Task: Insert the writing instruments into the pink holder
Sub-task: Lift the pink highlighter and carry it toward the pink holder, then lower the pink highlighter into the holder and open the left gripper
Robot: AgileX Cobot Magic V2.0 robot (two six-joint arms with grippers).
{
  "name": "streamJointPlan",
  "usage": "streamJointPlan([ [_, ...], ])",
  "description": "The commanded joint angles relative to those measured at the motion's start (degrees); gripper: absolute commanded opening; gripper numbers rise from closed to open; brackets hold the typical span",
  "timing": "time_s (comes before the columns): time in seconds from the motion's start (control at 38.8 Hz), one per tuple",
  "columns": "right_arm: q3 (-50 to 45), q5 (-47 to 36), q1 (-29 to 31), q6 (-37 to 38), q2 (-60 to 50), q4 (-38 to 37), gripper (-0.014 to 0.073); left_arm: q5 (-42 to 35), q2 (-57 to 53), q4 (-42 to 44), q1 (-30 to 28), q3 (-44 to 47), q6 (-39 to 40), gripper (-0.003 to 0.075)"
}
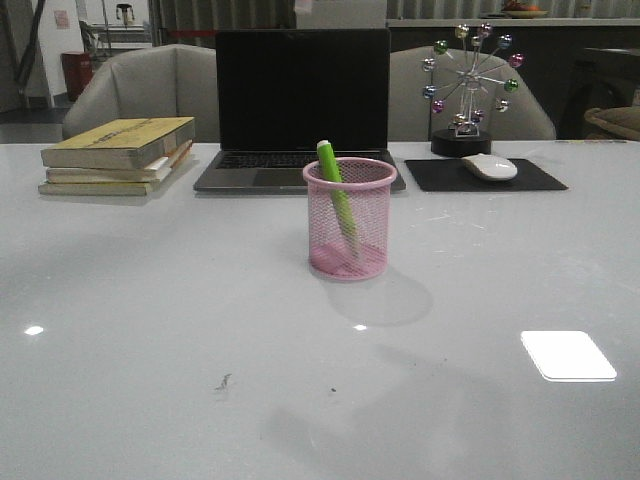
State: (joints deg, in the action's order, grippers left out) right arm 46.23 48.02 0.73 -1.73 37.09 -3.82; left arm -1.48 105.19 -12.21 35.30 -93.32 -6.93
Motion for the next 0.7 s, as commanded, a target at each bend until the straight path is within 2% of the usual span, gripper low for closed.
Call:
streamJointPlan([
  [0.0, 1.6, -3.2, 0.3, -0.4, -0.1, -1.0, 0.0355, -17.9, -3.2, -2.3, 2.8, 5.7, 0.3, 0.0099],
  [0.18, 1.6, -1.5, 0.3, -0.4, -0.1, -1.0, 0.0355, -33.8, -2.4, -4.8, 5.9, 17.7, 0.7, 0.0099],
  [0.31, 1.6, -1.1, 0.3, -0.4, -0.1, -1.0, 0.0355, -42.1, 1.6, -4.7, 6.8, 21.6, 1.1, 0.0099],
  [0.52, 1.6, -0.6, 0.3, -0.4, -0.1, -1.0, 0.0355, -49.0, 9.4, -4.7, 8.2, 22.0, 1.2, 0.0099],
  [0.67, 1.6, 0.1, 0.3, -0.4, -0.1, -1.0, 0.0355, -48.5, 9.8, -4.8, 8.7, 22.0, 1.8, 0.0118],
])
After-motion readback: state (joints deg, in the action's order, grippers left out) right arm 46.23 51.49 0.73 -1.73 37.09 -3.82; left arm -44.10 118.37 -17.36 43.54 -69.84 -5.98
